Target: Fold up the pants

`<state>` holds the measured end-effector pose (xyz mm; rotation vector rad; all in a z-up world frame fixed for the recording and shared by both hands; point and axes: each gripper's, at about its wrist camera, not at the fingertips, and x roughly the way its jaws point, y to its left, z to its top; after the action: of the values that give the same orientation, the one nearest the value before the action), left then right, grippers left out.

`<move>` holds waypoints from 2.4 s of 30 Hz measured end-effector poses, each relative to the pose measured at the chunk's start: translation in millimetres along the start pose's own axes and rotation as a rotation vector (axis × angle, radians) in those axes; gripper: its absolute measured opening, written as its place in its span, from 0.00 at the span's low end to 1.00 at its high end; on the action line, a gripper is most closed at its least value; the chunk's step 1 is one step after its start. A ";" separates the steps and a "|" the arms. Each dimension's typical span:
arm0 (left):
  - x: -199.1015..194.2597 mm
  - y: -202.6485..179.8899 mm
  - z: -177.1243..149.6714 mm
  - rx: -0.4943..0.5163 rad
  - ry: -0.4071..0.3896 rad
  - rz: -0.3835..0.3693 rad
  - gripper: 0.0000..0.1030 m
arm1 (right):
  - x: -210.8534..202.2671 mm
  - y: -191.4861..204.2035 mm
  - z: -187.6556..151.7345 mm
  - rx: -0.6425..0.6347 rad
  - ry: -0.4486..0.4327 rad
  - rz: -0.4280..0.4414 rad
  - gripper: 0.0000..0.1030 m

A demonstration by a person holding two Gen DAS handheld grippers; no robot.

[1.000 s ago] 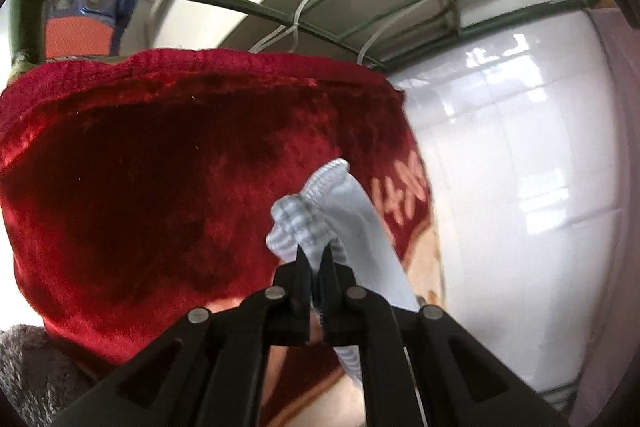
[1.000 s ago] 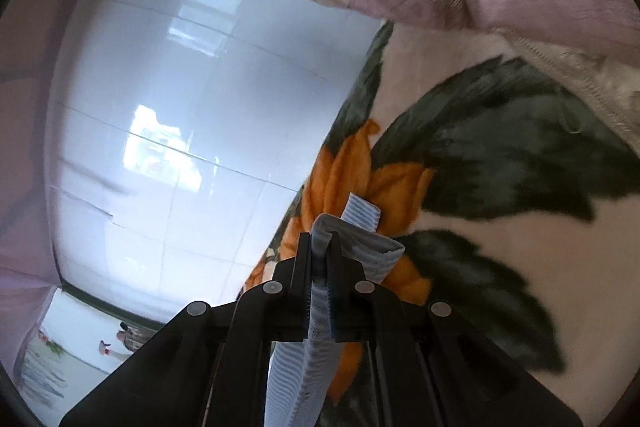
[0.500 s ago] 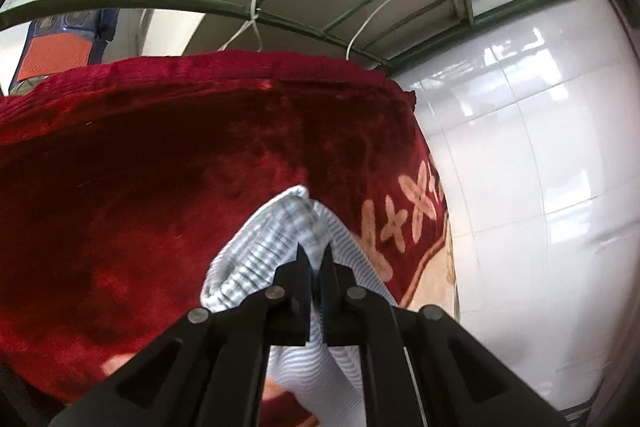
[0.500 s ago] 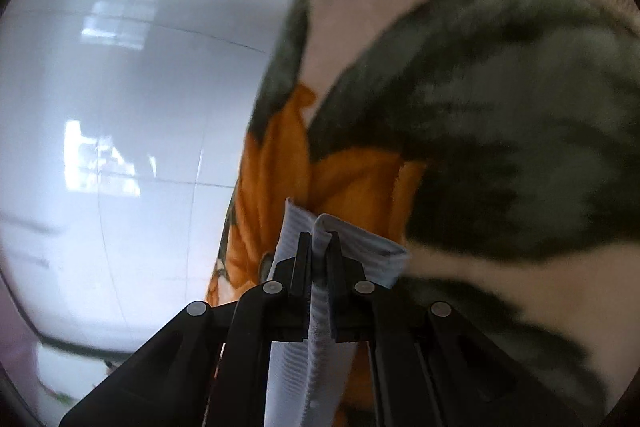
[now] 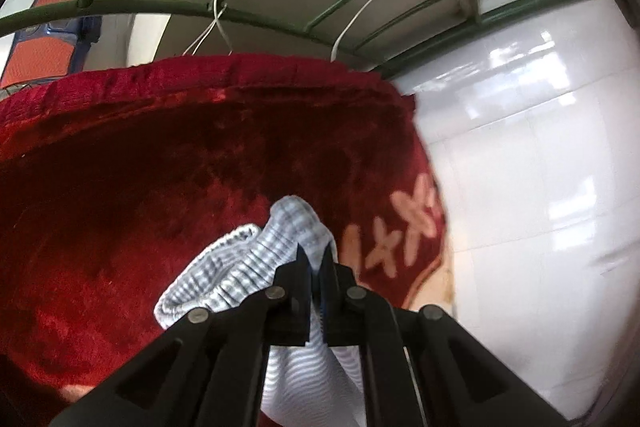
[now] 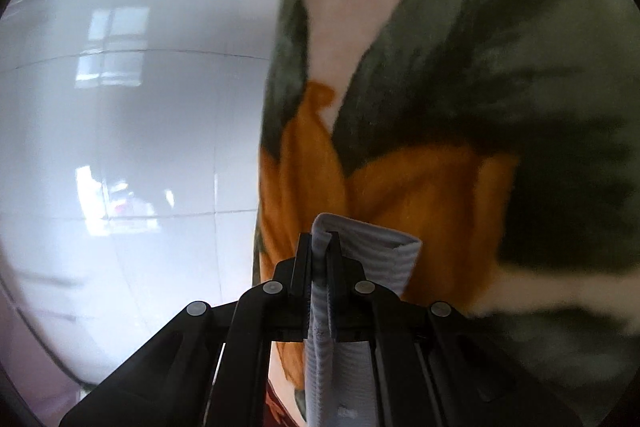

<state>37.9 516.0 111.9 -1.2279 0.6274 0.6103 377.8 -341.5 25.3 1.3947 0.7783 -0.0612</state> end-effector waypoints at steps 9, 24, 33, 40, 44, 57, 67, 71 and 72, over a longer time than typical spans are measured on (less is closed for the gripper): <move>58.6 -63.0 24.3 0.337 -0.018 -0.035 0.28 | 44.6 138.5 -57.4 -0.265 -0.020 0.114 0.94; 41.9 91.6 -74.6 -0.084 0.122 -0.196 0.80 | -49.2 -86.7 -121.3 -0.026 0.184 0.224 0.81; 39.6 81.4 -37.7 -0.121 0.179 -0.219 0.07 | -25.7 -42.8 -46.9 -0.018 0.099 0.087 0.83; 63.2 73.5 -32.9 -0.139 0.220 -0.182 0.07 | 2.7 -7.7 -39.4 -0.113 -0.023 -0.034 0.64; 58.7 61.0 -24.1 -0.052 0.211 -0.182 0.07 | 21.0 -30.7 -27.4 0.014 0.010 -0.008 0.11; -0.4 87.9 -61.2 0.048 0.126 -0.205 0.06 | -139.2 -26.7 -25.1 -0.129 -0.060 0.018 0.11; -88.5 142.6 -91.9 0.011 0.140 -0.186 0.05 | -242.1 -113.3 -46.6 -0.090 -0.017 -0.075 0.11; -106.3 189.8 -111.2 -0.103 0.215 -0.172 0.05 | -267.9 -171.6 -57.1 -0.049 0.009 -0.141 0.11; -112.0 198.5 -116.8 -0.111 0.220 -0.172 0.05 | -269.9 -180.8 -57.8 -0.028 0.009 -0.150 0.12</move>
<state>-194.4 437.7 37.7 -1.4494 0.6693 0.3729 62.1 -436.6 13.2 1.3096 0.8878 -0.1602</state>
